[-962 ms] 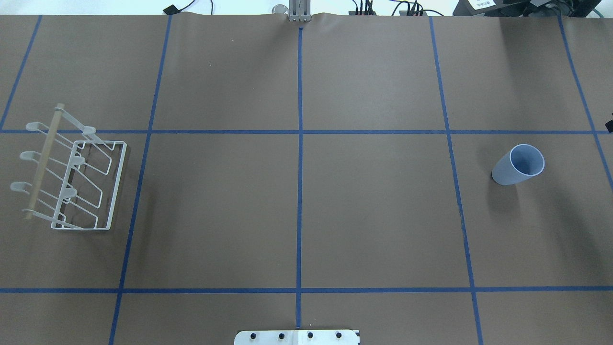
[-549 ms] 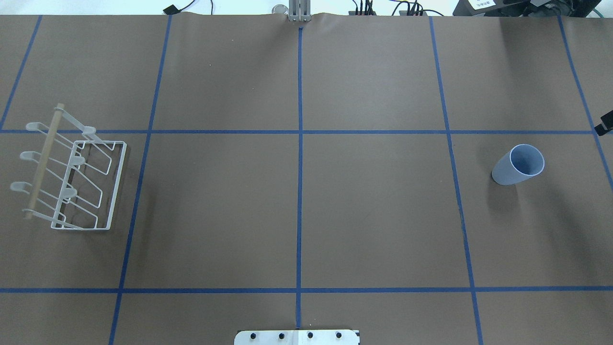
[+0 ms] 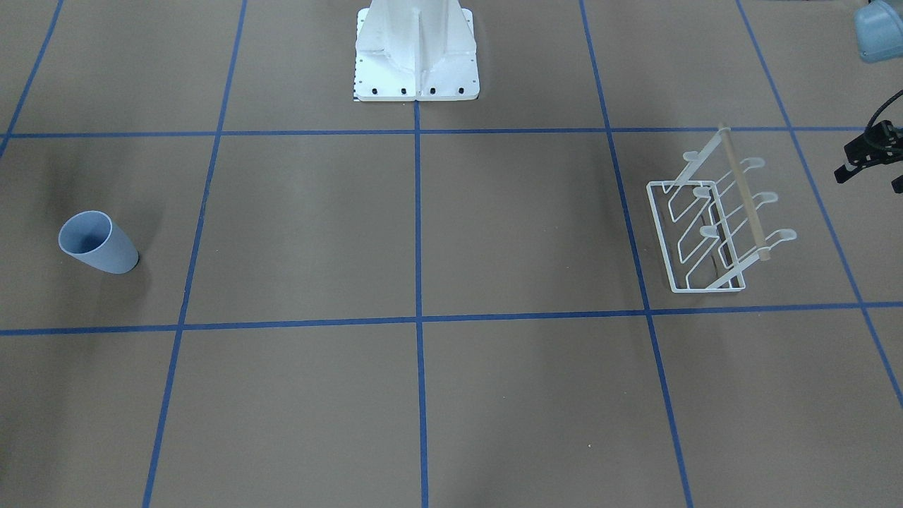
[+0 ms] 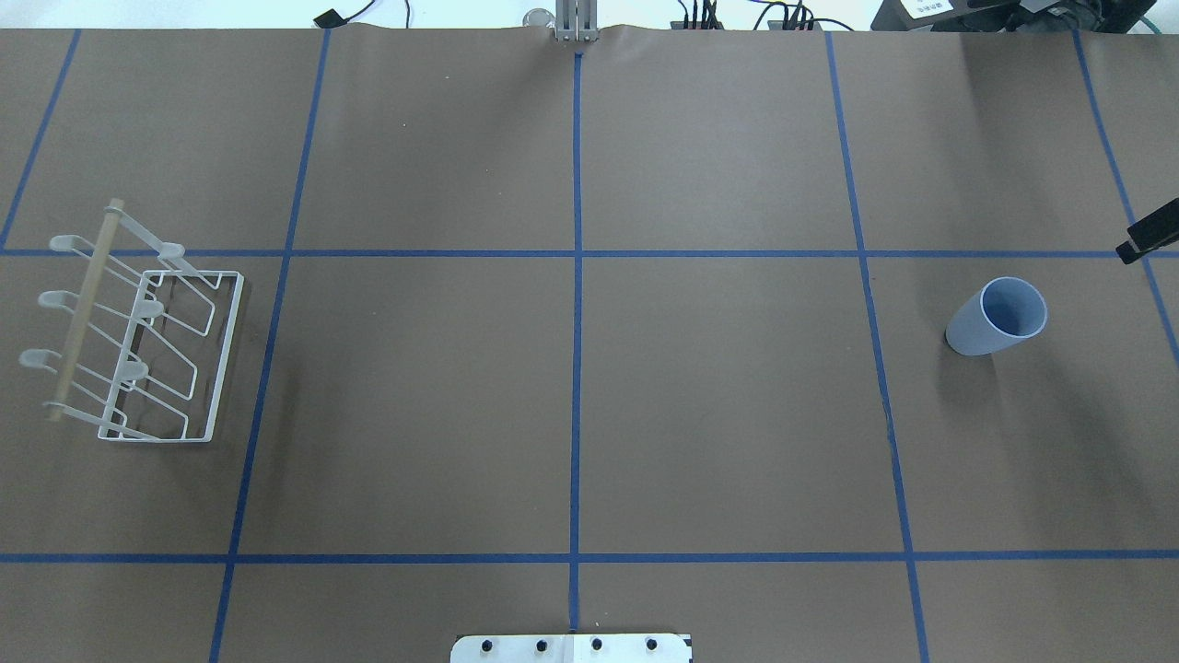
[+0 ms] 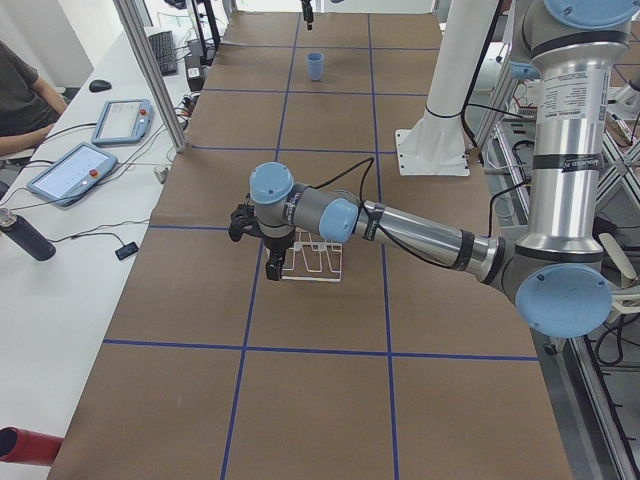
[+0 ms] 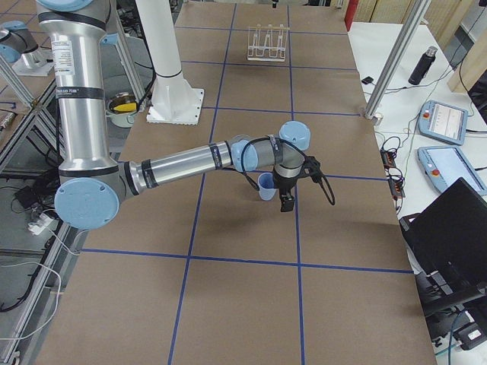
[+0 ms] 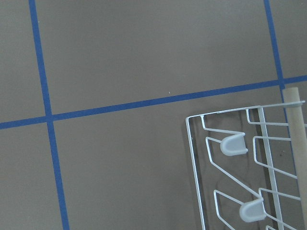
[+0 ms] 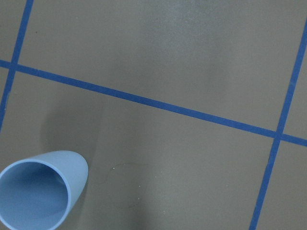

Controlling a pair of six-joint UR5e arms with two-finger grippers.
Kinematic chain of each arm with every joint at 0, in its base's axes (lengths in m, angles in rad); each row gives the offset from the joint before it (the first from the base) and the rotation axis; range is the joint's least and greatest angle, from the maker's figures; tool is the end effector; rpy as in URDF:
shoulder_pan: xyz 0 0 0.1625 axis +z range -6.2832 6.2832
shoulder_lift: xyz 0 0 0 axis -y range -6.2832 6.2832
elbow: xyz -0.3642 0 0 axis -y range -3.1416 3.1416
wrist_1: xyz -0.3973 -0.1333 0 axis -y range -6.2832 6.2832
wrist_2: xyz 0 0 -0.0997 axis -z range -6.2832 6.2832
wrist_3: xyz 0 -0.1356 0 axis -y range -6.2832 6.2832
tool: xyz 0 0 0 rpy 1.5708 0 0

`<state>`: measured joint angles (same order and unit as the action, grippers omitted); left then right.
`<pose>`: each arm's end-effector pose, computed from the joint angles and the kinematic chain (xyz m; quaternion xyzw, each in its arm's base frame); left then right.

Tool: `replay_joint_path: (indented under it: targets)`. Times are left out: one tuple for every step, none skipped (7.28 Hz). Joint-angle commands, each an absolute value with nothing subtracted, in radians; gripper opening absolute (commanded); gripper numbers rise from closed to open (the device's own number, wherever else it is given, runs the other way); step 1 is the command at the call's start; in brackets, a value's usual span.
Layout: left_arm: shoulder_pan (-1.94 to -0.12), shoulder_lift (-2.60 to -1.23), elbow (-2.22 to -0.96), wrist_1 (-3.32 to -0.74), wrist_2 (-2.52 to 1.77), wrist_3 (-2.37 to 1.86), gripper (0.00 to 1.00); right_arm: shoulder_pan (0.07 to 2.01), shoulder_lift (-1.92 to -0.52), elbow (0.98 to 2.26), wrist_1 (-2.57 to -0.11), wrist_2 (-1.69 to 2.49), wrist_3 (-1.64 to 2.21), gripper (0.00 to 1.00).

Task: Hang cup on cup holder
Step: 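Reach the right gripper down to the light blue cup and grasp it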

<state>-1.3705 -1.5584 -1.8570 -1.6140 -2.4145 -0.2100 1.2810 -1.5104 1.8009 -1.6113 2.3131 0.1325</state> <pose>0.0683 -0.4972 0.4738 0.0586 0.4252 0.0603 0.9012 -0.1098 -0.5140 0.4844 0.0382 -0.3762 -0.1177 0.9182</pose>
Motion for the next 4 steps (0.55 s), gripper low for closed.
replay_joint_path:
  targets:
    - [-1.370,-1.559,-1.858,-1.615,-2.414,-0.227,0.98,1.217,-1.468,1.799,-1.612,2.322,0.224,1.00]
    - [-1.371,-1.559,-1.858,-1.615,-2.414,-0.227,0.98,1.188,-1.467,1.801,-1.611,2.321,0.235,1.00]
    - [-1.370,-1.559,-1.852,-1.615,-2.414,-0.229,0.98,1.149,-1.460,1.801,-1.611,2.316,0.233,1.00]
    - [-1.370,-1.559,-1.852,-1.615,-2.414,-0.242,0.98,1.131,-1.459,1.792,-1.611,2.310,0.233,1.00]
